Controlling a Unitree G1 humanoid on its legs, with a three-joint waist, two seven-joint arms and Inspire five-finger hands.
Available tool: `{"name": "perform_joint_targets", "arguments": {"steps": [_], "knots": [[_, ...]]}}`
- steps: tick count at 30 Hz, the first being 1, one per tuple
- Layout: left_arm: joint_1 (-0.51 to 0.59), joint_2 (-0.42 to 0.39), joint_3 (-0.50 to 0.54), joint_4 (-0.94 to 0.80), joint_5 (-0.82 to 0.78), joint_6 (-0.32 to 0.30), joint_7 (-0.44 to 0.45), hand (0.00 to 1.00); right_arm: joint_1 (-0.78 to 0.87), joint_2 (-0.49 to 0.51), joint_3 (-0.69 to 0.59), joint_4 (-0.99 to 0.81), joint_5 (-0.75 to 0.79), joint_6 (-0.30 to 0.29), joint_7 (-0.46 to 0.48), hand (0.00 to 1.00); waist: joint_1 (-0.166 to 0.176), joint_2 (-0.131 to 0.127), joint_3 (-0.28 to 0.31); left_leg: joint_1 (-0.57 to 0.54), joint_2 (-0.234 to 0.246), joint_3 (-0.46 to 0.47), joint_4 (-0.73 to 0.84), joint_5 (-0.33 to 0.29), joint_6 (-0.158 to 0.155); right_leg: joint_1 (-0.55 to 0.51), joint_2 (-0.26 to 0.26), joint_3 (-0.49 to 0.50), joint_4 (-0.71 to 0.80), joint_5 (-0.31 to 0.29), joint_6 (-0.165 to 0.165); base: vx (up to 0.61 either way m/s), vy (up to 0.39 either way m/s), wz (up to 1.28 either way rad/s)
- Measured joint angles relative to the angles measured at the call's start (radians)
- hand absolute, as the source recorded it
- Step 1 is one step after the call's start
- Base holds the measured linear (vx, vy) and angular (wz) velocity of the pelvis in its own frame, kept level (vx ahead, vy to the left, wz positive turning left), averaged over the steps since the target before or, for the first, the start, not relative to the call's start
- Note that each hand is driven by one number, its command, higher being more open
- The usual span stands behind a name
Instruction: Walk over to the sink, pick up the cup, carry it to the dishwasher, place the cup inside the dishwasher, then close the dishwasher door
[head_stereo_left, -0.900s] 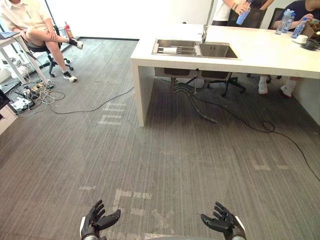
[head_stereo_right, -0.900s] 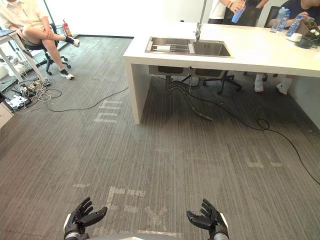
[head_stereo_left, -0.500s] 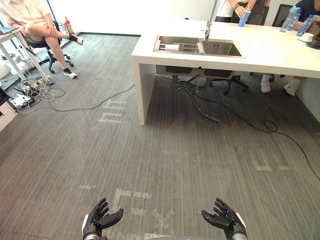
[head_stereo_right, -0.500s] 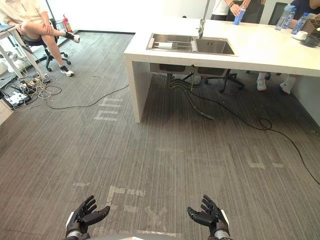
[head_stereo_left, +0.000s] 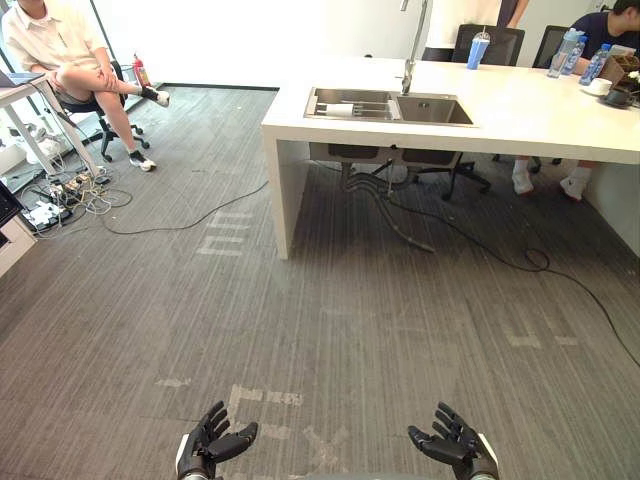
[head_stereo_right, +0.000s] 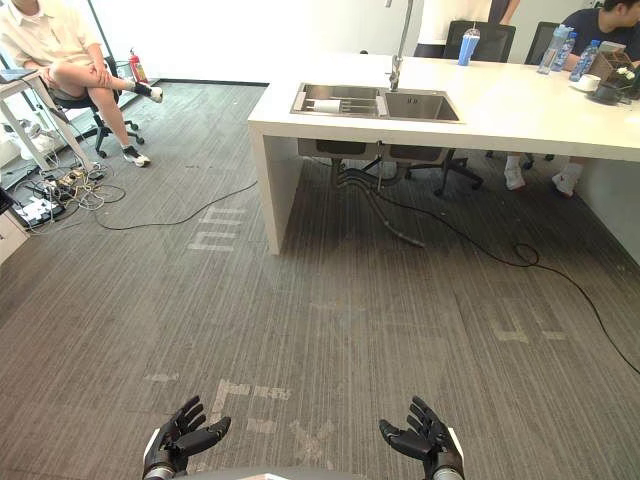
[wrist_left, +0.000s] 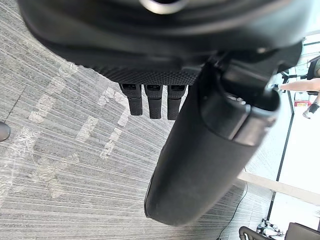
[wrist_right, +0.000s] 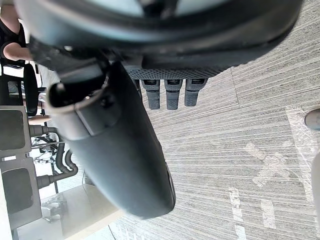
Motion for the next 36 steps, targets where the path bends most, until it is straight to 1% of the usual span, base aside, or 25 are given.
{"name": "perform_joint_targets", "arguments": {"steps": [6,9,10,12,13,14,16,17,18,19,20,21,22,23,24,25,26,27,28,30,31,32,33,35,36], "knots": [[0.000,-0.001,0.001,0.001,0.000,0.000,0.000,0.90,0.000,0.008,0.000,-0.001,0.003,0.000,0.000,0.90,0.005,0.001,0.001,-0.006,0.005,0.012,0.032,-0.017,0.003,0.002,0.002,0.007,0.002,0.000,0.000,0.00,-0.001,-0.03],[0.001,-0.012,0.001,0.000,0.000,-0.002,0.000,0.90,0.002,0.012,0.000,-0.019,0.003,0.000,0.002,0.90,0.008,0.009,0.010,-0.034,0.019,0.017,0.113,-0.065,0.006,-0.001,0.006,0.015,0.026,-0.011,0.001,-0.04,0.002,-0.09],[0.003,-0.021,0.002,-0.001,0.000,-0.002,0.001,0.90,0.006,0.014,0.000,-0.035,0.003,0.000,0.002,0.90,0.008,0.012,0.014,-0.047,0.026,0.021,0.152,-0.089,0.011,-0.011,0.007,0.017,0.057,-0.031,-0.004,-0.07,-0.001,-0.07],[0.006,-0.034,0.001,-0.003,0.000,-0.002,0.002,0.90,0.008,0.015,0.000,-0.050,0.003,0.000,0.004,0.90,0.009,0.015,0.019,-0.069,0.035,0.027,0.215,-0.130,0.013,-0.046,-0.001,0.011,0.140,-0.087,0.001,-0.05,0.010,-0.11],[0.010,-0.041,-0.004,-0.006,0.000,-0.002,0.004,0.90,0.015,0.019,0.000,-0.069,0.003,0.000,0.007,0.90,0.012,0.013,0.021,-0.081,0.037,0.037,0.254,-0.156,0.017,-0.084,-0.021,-0.011,0.226,-0.131,0.011,-0.02,0.034,-0.15],[0.014,-0.042,-0.010,-0.007,0.000,-0.002,0.006,0.90,0.017,0.022,0.001,-0.078,0.003,-0.001,0.010,0.90,0.014,0.006,0.024,-0.085,0.036,0.044,0.272,-0.169,0.019,-0.102,-0.032,-0.016,0.270,-0.153,0.017,-0.01,0.046,-0.24],[0.027,-0.043,-0.027,-0.006,0.001,-0.002,0.020,0.90,0.017,0.027,0.008,-0.091,0.003,0.000,0.018,0.90,0.017,-0.005,0.031,-0.089,0.034,0.063,0.319,-0.209,0.019,-0.186,-0.069,-0.048,0.465,-0.199,0.025,0.02,0.014,-0.31],[0.028,-0.044,-0.027,-0.006,0.001,-0.002,0.025,0.90,0.017,0.029,0.016,-0.093,0.003,-0.001,0.019,0.90,0.020,-0.005,0.038,-0.086,0.036,0.066,0.330,-0.220,0.019,-0.232,-0.083,-0.067,0.562,-0.201,0.022,0.12,-0.035,-0.20],[0.027,-0.042,-0.030,-0.008,0.001,-0.002,0.027,0.90,0.025,0.033,0.020,-0.091,0.002,0.000,0.023,0.90,0.016,-0.007,0.051,-0.066,0.042,0.066,0.344,-0.238,0.037,-0.275,-0.112,-0.106,0.664,-0.222,0.024,0.12,-0.034,-0.07],[0.027,-0.040,-0.032,-0.009,0.001,-0.002,0.031,0.90,0.025,0.033,0.020,-0.087,0.002,0.000,0.025,0.90,0.016,-0.005,0.059,-0.054,0.046,0.065,0.351,-0.245,0.032,-0.278,-0.123,-0.127,0.672,-0.232,0.029,0.21,-0.085,0.00],[0.026,-0.031,-0.038,-0.010,0.003,-0.002,0.036,0.90,0.025,0.033,0.021,-0.077,0.002,0.000,0.029,0.90,0.014,-0.001,0.067,-0.039,0.067,0.062,0.367,-0.265,0.019,-0.292,-0.136,-0.167,0.666,-0.239,0.029,0.16,-0.083,0.01],[0.024,-0.025,-0.038,-0.010,0.005,-0.002,0.037,0.90,0.023,0.033,0.021,-0.071,0.003,0.000,0.033,0.90,0.013,-0.005,0.069,-0.036,0.078,0.058,0.375,-0.281,0.018,-0.304,-0.139,-0.185,0.659,-0.238,0.031,0.27,-0.148,0.09],[0.013,-0.013,-0.038,-0.011,0.010,-0.002,0.036,0.90,0.022,0.033,0.021,-0.066,0.004,0.000,0.045,0.90,0.011,0.003,0.072,-0.028,0.106,0.046,0.390,-0.302,-0.001,-0.331,-0.140,-0.213,0.637,-0.237,0.032,0.27,-0.176,0.20],[0.000,-0.001,-0.038,-0.012,0.011,-0.002,0.036,0.90,0.022,0.033,0.020,-0.066,0.011,0.000,0.058,0.90,0.010,0.002,0.082,-0.012,0.135,0.034,0.401,-0.324,-0.024,-0.363,-0.140,-0.228,0.613,-0.234,0.034,0.29,-0.197,0.20],[-0.006,0.007,-0.037,-0.012,0.011,-0.001,0.035,0.90,0.021,0.033,0.019,-0.066,0.012,0.000,0.065,0.90,0.011,-0.002,0.088,0.001,0.146,0.029,0.403,-0.334,-0.038,-0.380,-0.140,-0.224,0.602,-0.226,0.037,0.33,-0.236,0.18],[-0.008,0.024,-0.037,-0.012,0.011,0.001,0.031,0.90,0.024,0.033,0.019,-0.064,0.012,0.000,0.079,0.90,0.008,-0.011,0.091,0.028,0.164,0.024,0.403,-0.358,-0.065,-0.404,-0.142,-0.205,0.577,-0.200,0.035,0.40,-0.277,0.19],[-0.004,0.034,-0.033,-0.012,0.011,0.003,0.028,0.90,0.027,0.030,0.015,-0.055,0.011,0.000,0.085,0.90,0.000,-0.017,0.092,0.070,0.179,0.018,0.400,-0.388,-0.088,-0.407,-0.146,-0.190,0.569,-0.147,0.024,0.44,-0.296,0.24],[0.001,0.037,-0.030,-0.012,0.010,0.005,0.026,0.90,0.028,0.028,0.012,-0.043,0.011,0.000,0.085,0.90,-0.009,-0.015,0.088,0.097,0.192,0.014,0.392,-0.399,-0.096,-0.396,-0.144,-0.195,0.585,-0.117,0.011,0.55,-0.304,0.24],[0.022,0.024,-0.017,-0.012,0.007,0.011,0.023,0.90,0.028,0.020,0.007,-0.018,0.011,0.004,0.081,0.90,-0.015,0.000,0.054,0.128,0.213,-0.001,0.392,-0.406,-0.085,-0.391,-0.116,-0.212,0.625,-0.168,-0.025,0.62,-0.287,0.06],[0.027,-0.005,0.001,-0.016,0.000,0.010,0.008,0.90,0.021,0.019,0.003,-0.019,0.010,0.005,0.069,0.90,-0.020,0.025,0.031,0.036,0.258,-0.057,0.595,-0.345,-0.010,-0.371,-0.077,-0.223,0.637,-0.226,-0.055,0.69,-0.316,-0.07],[0.024,-0.024,0.005,-0.016,0.001,0.010,0.001,0.90,0.020,0.022,-0.001,-0.026,0.011,0.005,0.063,0.90,-0.019,0.030,0.037,-0.039,0.294,-0.075,0.766,-0.268,-0.016,-0.333,-0.051,-0.229,0.614,-0.255,-0.070,0.58,-0.287,-0.08],[0.026,-0.038,0.003,-0.014,0.003,0.010,0.000,0.90,0.019,0.020,-0.002,-0.019,0.011,0.005,0.061,0.90,-0.016,0.044,0.037,-0.103,0.331,-0.069,0.903,-0.256,-0.028,-0.274,-0.016,-0.232,0.558,-0.263,-0.079,0.57,-0.262,-0.09],[0.028,-0.040,0.002,-0.012,0.004,0.010,-0.001,0.90,0.018,0.021,-0.002,-0.013,0.011,0.005,0.061,0.90,-0.018,0.046,0.038,-0.128,0.336,-0.065,0.942,-0.257,-0.028,-0.235,-0.006,-0.233,0.522,-0.264,-0.079,0.47,-0.154,-0.07],[0.023,-0.046,-0.002,-0.010,0.009,0.003,-0.001,0.90,0.017,0.033,-0.037,-0.005,0.011,0.003,0.061,0.90,-0.018,0.015,0.053,-0.200,0.299,0.008,0.936,-0.263,-0.028,-0.072,-0.006,-0.233,0.369,-0.258,-0.072,0.69,-0.171,0.09],[0.022,-0.048,-0.008,-0.022,0.008,-0.004,-0.001,0.90,0.021,0.029,-0.040,-0.012,0.013,0.002,0.059,0.90,-0.018,0.009,0.055,-0.243,0.283,0.047,0.904,-0.272,-0.019,-0.026,-0.008,-0.233,0.320,-0.255,-0.067,0.56,-0.105,0.11]]}}
